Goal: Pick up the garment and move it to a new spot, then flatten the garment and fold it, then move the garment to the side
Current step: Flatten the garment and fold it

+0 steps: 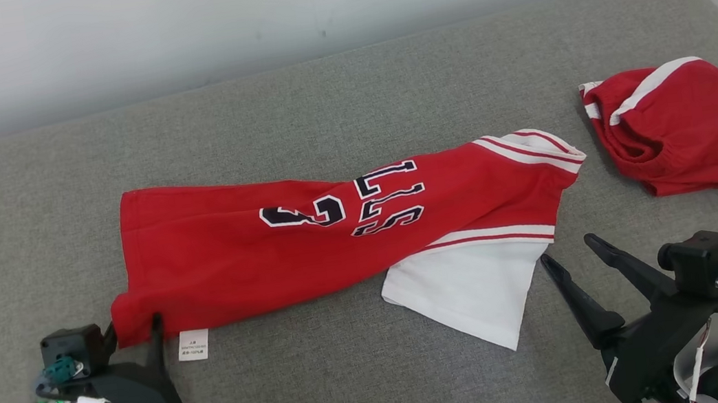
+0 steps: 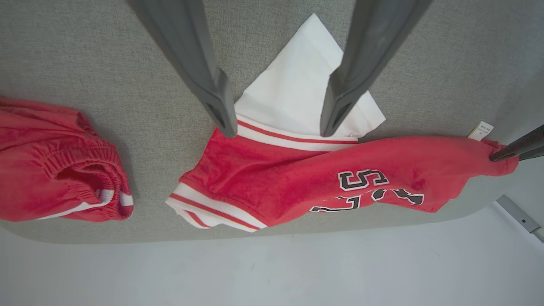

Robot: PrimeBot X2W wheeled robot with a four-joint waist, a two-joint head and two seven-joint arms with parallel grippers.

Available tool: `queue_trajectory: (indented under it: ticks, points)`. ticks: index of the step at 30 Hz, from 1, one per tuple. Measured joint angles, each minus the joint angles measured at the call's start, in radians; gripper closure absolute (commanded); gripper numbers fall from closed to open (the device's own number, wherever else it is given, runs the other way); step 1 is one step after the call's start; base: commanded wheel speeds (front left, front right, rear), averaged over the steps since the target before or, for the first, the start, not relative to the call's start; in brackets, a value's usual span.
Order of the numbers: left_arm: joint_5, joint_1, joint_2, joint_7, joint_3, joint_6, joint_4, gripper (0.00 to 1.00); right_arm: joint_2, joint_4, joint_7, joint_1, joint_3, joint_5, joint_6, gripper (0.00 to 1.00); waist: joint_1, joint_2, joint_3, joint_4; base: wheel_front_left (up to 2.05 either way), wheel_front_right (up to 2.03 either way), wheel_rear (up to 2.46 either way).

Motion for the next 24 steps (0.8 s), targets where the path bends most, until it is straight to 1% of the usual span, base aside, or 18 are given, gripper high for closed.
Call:
queue_trajectory:
  ticks: [1,3,5,14,16,19,20,21,22,23,24]
  points:
    - [0.0,0.0,0.0,0.0,0.0,0.0,0.0,1.0,0.0,0.0,0.0,0.0,0.0,0.0,0.0,0.0,0.0,0.0,0.0,0.0,0.0,0.0,0.0]
    - [0.008,-0.009,0.008,-0.009,-0.004,0.0,0.003,1.0,0.0,-0.004,0.0,0.0,-0.001,0.0,-0.007,0.0,0.0,0.0,0.0,-0.001,0.0,0.0,0.0]
    - [0.029,-0.026,0.013,-0.021,-0.012,0.001,0.0,1.0,0.0,-0.006,-0.004,0.001,-0.005,0.0,-0.008,0.0,0.0,0.0,-0.001,-0.001,0.0,0.0,0.0]
    - [0.065,-0.133,0.007,-0.046,-0.047,0.001,-0.008,1.0,0.001,-0.015,-0.007,0.02,-0.005,0.0,-0.016,0.0,0.0,0.0,-0.001,-0.005,0.0,0.0,0.0]
    - [0.058,-0.174,-0.003,-0.046,-0.044,-0.005,0.019,1.0,0.002,-0.019,-0.007,0.019,-0.003,0.0,-0.016,0.0,0.0,0.0,0.001,-0.01,0.0,0.0,0.0]
    - [0.052,-0.235,-0.013,-0.036,-0.044,-0.025,0.085,1.0,0.002,-0.023,-0.006,0.017,0.002,0.0,-0.016,0.0,0.0,0.0,0.006,-0.017,0.0,0.0,0.0]
    - [0.048,-0.252,-0.013,-0.034,-0.042,-0.026,0.113,0.98,0.003,-0.024,-0.002,0.015,0.005,0.0,-0.016,0.0,0.0,0.0,0.009,-0.02,0.0,0.0,0.0]
    - [0.048,-0.264,-0.01,-0.03,-0.042,-0.035,0.137,0.85,0.003,-0.024,0.003,0.014,0.009,0.0,-0.015,0.0,0.0,0.0,0.011,-0.023,0.0,0.0,0.0]
    - [0.045,-0.275,-0.005,-0.032,-0.035,-0.035,0.172,0.18,0.007,-0.024,0.007,0.011,0.018,0.0,-0.009,0.0,0.0,0.0,0.016,-0.03,0.0,0.0,0.0]
    - [0.042,-0.281,-0.004,-0.041,-0.028,-0.035,0.189,0.18,0.008,-0.023,0.01,0.008,0.02,0.0,-0.007,0.0,0.0,0.0,0.018,-0.034,0.0,0.0,0.0]
    - [0.029,-0.288,-0.004,-0.05,-0.02,-0.034,0.197,0.0,0.009,-0.023,0.01,0.006,0.021,0.0,-0.007,0.0,0.0,0.0,0.021,-0.038,0.0,0.0,0.0]
